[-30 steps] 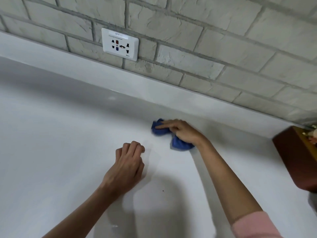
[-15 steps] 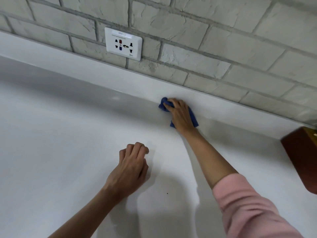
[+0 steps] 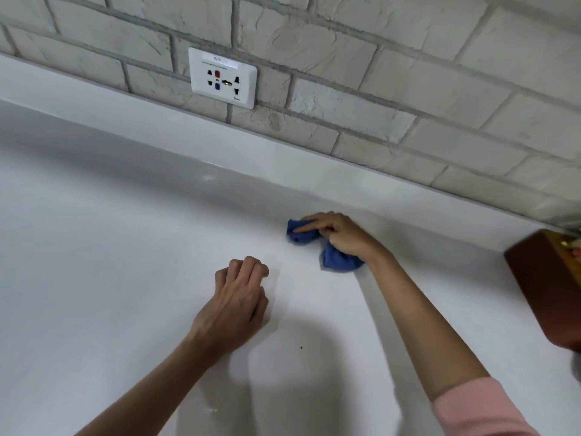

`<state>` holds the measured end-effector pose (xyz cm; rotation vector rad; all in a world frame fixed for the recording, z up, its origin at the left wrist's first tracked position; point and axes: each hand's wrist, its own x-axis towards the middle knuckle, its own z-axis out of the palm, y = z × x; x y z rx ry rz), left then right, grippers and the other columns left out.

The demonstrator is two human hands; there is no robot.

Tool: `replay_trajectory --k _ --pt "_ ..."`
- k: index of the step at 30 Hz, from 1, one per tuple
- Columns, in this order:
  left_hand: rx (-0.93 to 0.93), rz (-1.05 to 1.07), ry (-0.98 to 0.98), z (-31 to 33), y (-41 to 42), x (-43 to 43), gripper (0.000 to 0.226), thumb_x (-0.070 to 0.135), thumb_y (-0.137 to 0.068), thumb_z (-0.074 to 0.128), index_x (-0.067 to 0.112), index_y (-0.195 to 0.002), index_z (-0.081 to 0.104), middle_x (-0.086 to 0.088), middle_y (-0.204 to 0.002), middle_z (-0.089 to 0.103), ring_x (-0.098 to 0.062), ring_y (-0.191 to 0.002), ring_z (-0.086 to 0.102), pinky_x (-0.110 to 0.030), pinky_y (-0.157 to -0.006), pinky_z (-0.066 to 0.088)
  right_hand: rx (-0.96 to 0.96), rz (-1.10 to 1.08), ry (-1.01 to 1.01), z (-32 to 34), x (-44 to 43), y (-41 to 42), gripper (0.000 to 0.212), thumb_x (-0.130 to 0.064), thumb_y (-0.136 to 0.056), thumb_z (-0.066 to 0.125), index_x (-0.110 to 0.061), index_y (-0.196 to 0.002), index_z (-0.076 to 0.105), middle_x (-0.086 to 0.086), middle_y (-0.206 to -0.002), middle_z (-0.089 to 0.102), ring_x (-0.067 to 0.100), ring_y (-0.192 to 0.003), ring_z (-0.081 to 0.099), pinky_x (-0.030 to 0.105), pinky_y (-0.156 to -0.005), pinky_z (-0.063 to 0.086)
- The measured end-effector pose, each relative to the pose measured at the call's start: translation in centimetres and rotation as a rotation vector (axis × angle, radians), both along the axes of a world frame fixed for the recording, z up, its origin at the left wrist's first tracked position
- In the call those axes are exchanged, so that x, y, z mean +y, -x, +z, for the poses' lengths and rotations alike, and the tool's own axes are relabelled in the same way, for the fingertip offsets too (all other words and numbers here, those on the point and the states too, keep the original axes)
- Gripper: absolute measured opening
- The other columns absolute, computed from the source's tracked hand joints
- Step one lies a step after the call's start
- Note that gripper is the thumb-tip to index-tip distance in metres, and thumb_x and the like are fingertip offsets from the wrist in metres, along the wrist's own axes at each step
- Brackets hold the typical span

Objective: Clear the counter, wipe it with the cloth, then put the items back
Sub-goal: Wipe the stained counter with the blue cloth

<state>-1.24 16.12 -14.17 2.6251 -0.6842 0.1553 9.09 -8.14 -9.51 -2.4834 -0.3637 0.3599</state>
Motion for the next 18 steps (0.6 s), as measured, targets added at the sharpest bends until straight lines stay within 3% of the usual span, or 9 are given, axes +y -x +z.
replay_trajectory --k 2,4,8,10,13,18 --pt "-0.004 0.0 0.005 -0.1 0.1 0.0 0.028 0.017 -0.085 0.03 0.016 -0.107 0.048 0.0 -0.106 0.046 -0.021 -0.09 0.042 -0.031 -0.079 0.035 0.161 0.093 -0.075 1.2 -0.6 1.4 0.047 0.017 -0.088 0.037 -0.008 -0.111 0.069 -0.001 -0.128 0.058 -0.002 -0.112 0.053 0.0 -0.097 0.031" --pt "-0.011 -0.002 0.007 -0.1 0.0 -0.1 0.027 0.017 -0.086 0.031 0.015 -0.106 0.048 -0.001 -0.106 0.046 -0.021 -0.09 0.042 -0.032 -0.079 0.036 0.169 0.067 -0.119 2.3 -1.4 1.4 0.046 0.018 -0.086 0.039 -0.007 -0.11 0.069 -0.005 -0.122 0.06 -0.003 -0.11 0.056 -0.001 -0.095 0.032" --pt "-0.018 -0.003 0.0 -0.1 0.1 -0.1 0.026 0.016 -0.086 0.032 0.015 -0.106 0.048 0.0 -0.105 0.046 -0.02 -0.09 0.042 -0.032 -0.079 0.036 -0.228 -0.251 -0.069 1.2 -2.9 -1.1 0.053 0.023 -0.081 0.035 -0.002 -0.119 0.063 0.013 -0.127 0.057 0.025 -0.119 0.053 -0.002 -0.089 0.032" --pt "-0.019 -0.005 0.0 -0.2 0.1 0.0 0.027 0.016 -0.086 0.031 0.015 -0.106 0.048 0.001 -0.105 0.046 -0.02 -0.09 0.041 -0.031 -0.079 0.035 -0.331 -0.349 0.065 -0.6 -2.3 -2.3 0.056 0.02 -0.08 0.037 -0.004 -0.127 0.057 0.015 -0.134 0.051 0.03 -0.122 0.049 0.009 -0.096 0.032" --pt "-0.02 0.0 0.004 -0.2 0.0 0.0 0.026 0.016 -0.086 0.032 0.016 -0.106 0.048 0.001 -0.105 0.046 -0.019 -0.089 0.041 -0.029 -0.079 0.034 -0.352 -0.379 0.266 -3.6 -0.7 -3.6 0.057 0.01 -0.086 0.039 -0.016 -0.136 0.05 0.011 -0.141 0.042 0.033 -0.126 0.036 0.028 -0.105 0.02" --pt "-0.029 0.005 0.001 -0.3 -0.1 -0.1 0.022 0.016 -0.086 0.036 0.016 -0.105 0.046 0.001 -0.104 0.045 -0.018 -0.088 0.038 -0.028 -0.078 0.03 -0.333 -0.294 0.296 -4.1 1.7 -5.1 0.062 0.009 -0.087 0.034 -0.021 -0.14 0.044 0.005 -0.146 0.038 0.032 -0.126 0.034 0.031 -0.105 0.019"
